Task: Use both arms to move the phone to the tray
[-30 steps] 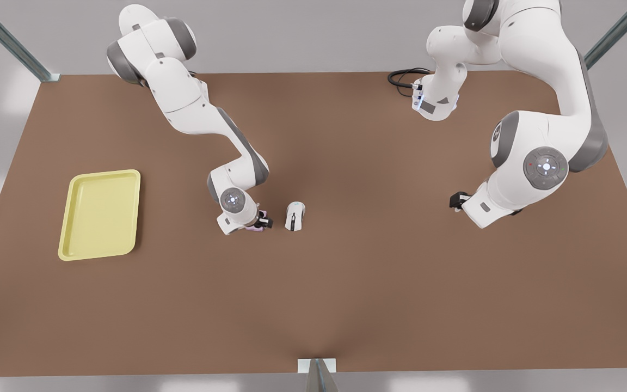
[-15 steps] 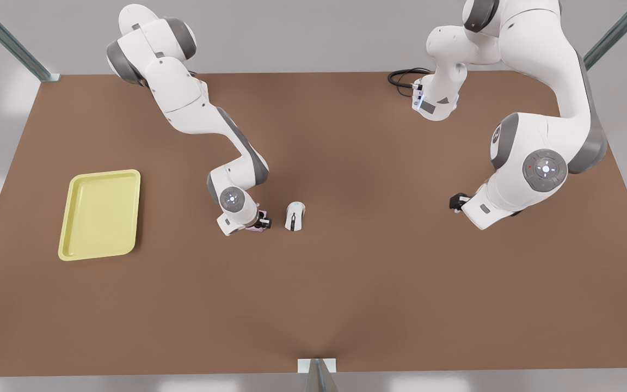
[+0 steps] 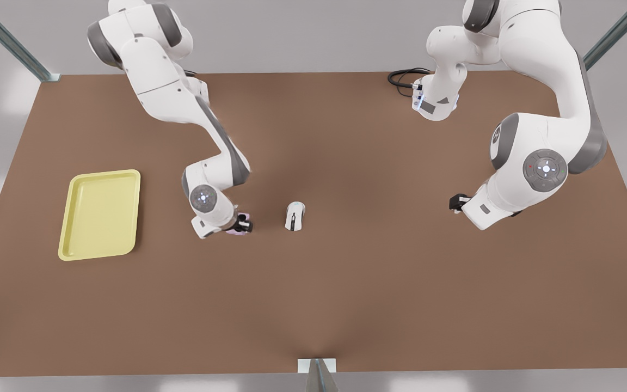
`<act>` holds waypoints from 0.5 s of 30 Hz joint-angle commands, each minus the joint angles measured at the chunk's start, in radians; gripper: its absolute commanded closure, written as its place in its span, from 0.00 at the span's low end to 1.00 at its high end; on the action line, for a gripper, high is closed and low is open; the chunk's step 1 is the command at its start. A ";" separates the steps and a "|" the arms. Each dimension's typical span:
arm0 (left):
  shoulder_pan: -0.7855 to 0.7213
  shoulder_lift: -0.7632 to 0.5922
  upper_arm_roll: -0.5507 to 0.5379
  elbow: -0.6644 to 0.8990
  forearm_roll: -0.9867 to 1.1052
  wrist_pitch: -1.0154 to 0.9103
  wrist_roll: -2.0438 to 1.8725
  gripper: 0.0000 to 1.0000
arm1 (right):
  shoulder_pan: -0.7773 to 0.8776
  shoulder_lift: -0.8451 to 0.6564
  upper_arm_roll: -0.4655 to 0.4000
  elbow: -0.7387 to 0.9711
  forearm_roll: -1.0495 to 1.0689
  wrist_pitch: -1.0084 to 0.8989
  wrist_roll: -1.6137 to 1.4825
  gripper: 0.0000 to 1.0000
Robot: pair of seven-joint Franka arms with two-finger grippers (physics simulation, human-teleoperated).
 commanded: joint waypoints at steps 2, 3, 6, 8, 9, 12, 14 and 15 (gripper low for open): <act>0.000 -0.001 0.000 0.002 -0.002 -0.001 -0.002 0.00 | -0.068 -0.046 -0.036 -0.061 -0.006 -0.095 -0.375 0.26; 0.000 -0.001 0.000 0.002 -0.004 -0.001 -0.002 0.00 | -0.120 -0.061 -0.036 -0.093 -0.006 -0.094 -0.441 0.26; 0.000 -0.001 0.000 0.002 -0.004 0.000 -0.002 0.00 | -0.180 -0.115 -0.151 -0.175 -0.008 -0.097 -0.693 0.24; 0.000 -0.001 0.000 0.002 -0.004 -0.001 -0.002 0.00 | -0.269 -0.115 -0.219 -0.195 -0.008 -0.095 -0.895 0.24; 0.000 -0.001 0.000 0.002 -0.004 0.000 -0.002 0.00 | -0.335 -0.115 -0.219 -0.198 -0.010 -0.095 -0.981 0.23; 0.000 -0.001 0.000 0.002 -0.004 0.000 -0.002 0.00 | -0.378 -0.110 -0.285 -0.216 -0.013 -0.082 -1.141 0.23; 0.000 -0.001 0.000 0.002 -0.004 0.000 -0.002 0.00 | -0.392 -0.083 -0.317 -0.204 -0.017 -0.033 -1.217 0.23; 0.000 0.000 0.000 0.002 -0.004 0.000 -0.002 0.00 | -0.406 -0.063 -0.317 -0.184 -0.022 -0.028 -1.242 0.23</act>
